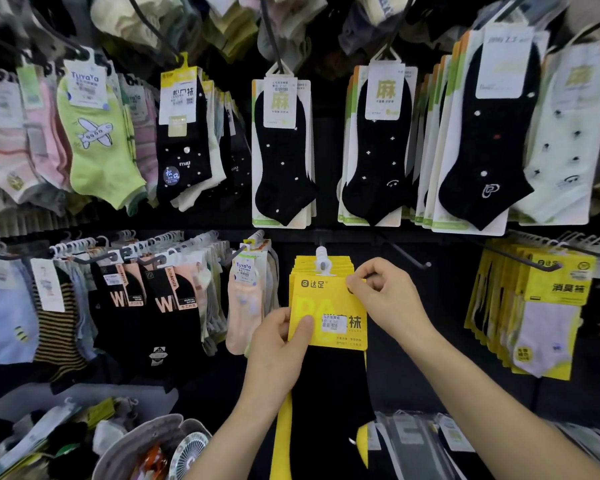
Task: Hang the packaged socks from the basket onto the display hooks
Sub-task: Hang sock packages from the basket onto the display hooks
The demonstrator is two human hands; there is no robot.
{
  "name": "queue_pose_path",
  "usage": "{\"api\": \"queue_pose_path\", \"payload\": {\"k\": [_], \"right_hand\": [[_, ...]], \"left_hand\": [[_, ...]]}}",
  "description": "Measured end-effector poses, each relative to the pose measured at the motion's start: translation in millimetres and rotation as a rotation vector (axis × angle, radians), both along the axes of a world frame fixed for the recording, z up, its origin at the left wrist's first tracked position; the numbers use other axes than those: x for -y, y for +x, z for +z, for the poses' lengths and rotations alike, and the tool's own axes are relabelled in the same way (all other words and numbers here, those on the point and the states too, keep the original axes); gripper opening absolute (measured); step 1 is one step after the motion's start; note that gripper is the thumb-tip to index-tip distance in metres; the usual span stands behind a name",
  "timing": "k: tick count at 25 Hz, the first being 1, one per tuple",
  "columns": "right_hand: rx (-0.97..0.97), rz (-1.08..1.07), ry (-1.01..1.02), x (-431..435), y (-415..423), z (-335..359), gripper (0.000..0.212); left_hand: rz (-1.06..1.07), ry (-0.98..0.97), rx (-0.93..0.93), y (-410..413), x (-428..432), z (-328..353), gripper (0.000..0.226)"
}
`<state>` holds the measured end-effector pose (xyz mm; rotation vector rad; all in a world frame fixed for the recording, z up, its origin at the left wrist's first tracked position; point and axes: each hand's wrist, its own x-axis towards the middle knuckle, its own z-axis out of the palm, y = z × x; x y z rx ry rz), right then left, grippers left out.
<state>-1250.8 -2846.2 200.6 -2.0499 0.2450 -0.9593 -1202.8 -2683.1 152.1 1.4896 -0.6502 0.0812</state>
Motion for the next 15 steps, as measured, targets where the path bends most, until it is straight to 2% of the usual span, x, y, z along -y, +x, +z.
{"api": "queue_pose_path", "payload": {"k": [2,5,8,11,13,15], "right_hand": [[-0.009,-0.02,-0.047,0,2,-2,0.013],[0.022,-0.039,-0.055,-1,2,-13,0.012],[0.024,-0.045,0.055,-3,0,-22,0.032],[-0.044,0.008,0.002,-9,4,-32,0.057],[-0.058,0.122,0.015,-17,10,-36,0.057],[-0.05,0.187,0.107,-20,18,-33,0.06]], "left_hand": [[0.041,0.046,0.01,2,-2,-3,0.003],[0.192,0.218,0.146,4,-5,-10,0.007],[0.248,0.2,0.199,14,-1,-5,0.043],[0.063,0.158,0.129,28,13,11,0.067],[-0.076,0.085,0.078,33,23,13,0.068],[-0.112,0.049,0.056,39,28,11,0.066]]}}
